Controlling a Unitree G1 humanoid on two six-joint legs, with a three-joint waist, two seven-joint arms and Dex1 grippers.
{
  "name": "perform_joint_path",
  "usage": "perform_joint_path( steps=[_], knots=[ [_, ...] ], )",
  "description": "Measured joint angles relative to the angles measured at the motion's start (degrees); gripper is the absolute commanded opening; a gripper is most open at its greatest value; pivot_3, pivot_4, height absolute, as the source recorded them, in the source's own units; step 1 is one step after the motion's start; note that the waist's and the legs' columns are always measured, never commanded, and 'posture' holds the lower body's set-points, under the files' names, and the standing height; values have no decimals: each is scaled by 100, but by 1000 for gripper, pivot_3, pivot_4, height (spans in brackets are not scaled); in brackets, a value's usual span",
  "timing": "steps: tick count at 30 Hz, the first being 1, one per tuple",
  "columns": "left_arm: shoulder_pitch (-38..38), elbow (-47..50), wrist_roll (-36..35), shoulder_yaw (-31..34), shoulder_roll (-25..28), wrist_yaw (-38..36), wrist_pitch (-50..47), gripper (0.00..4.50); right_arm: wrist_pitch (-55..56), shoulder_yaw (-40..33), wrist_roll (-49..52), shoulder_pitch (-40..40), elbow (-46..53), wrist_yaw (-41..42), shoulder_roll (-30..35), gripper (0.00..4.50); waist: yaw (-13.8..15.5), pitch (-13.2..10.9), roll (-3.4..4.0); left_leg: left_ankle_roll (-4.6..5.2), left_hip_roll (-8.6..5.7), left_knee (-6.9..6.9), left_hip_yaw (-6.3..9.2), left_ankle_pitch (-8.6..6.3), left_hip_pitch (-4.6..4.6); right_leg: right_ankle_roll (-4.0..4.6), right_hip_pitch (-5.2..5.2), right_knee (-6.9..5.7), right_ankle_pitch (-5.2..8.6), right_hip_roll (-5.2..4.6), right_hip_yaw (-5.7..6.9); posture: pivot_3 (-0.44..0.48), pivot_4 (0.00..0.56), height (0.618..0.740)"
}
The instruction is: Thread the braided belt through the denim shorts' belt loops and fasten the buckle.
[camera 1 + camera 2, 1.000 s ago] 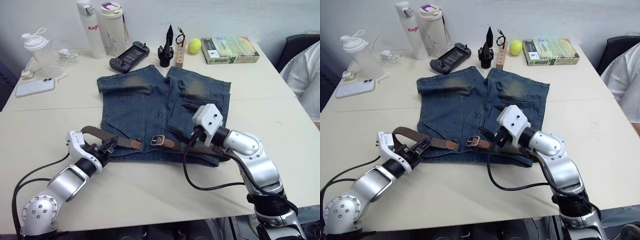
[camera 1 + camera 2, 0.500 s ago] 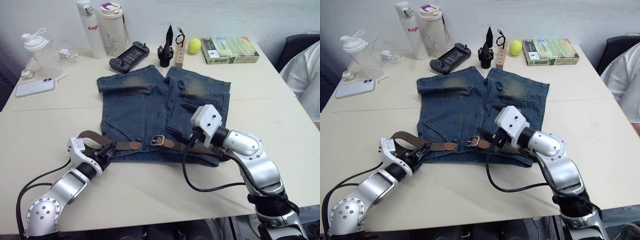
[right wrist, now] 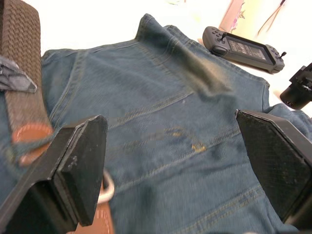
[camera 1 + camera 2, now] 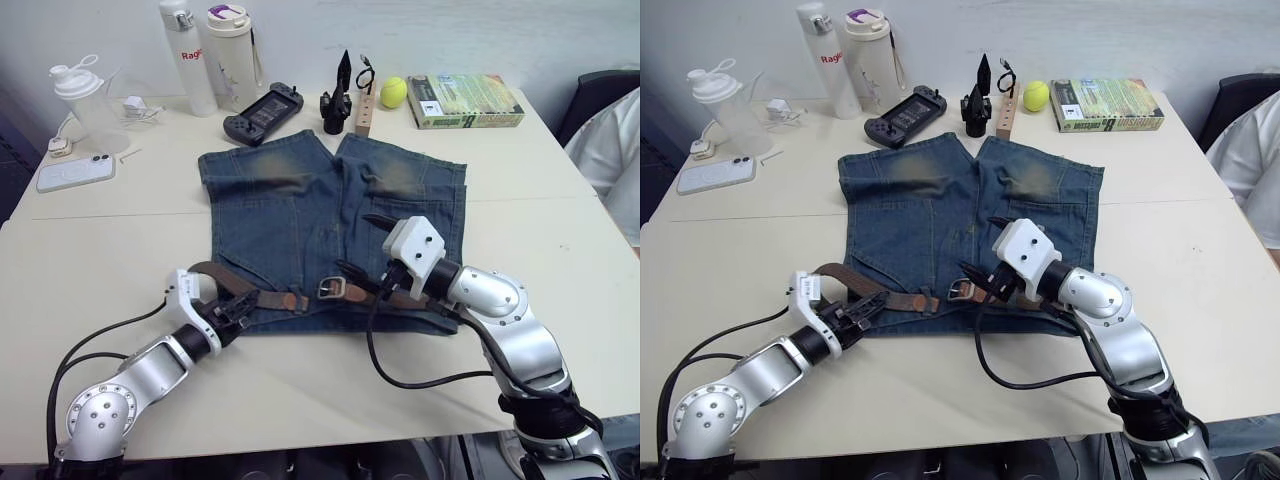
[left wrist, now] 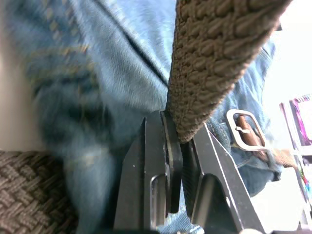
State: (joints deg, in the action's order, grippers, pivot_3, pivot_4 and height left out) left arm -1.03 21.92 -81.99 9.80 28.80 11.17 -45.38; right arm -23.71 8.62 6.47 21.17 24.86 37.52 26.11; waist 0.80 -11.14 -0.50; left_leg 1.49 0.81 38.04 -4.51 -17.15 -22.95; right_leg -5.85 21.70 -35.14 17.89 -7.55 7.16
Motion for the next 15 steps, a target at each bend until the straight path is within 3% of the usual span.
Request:
perform_joint_path(
  steps=[15],
  knots=[
    [345,-270,168,38,8,-643,-395,0,242,217,-180,-131,213,94,343,4468,54,0,0,-1,-1,0,0,1,-1,0,0,-2,0,2,5,0,150,720]
  ],
)
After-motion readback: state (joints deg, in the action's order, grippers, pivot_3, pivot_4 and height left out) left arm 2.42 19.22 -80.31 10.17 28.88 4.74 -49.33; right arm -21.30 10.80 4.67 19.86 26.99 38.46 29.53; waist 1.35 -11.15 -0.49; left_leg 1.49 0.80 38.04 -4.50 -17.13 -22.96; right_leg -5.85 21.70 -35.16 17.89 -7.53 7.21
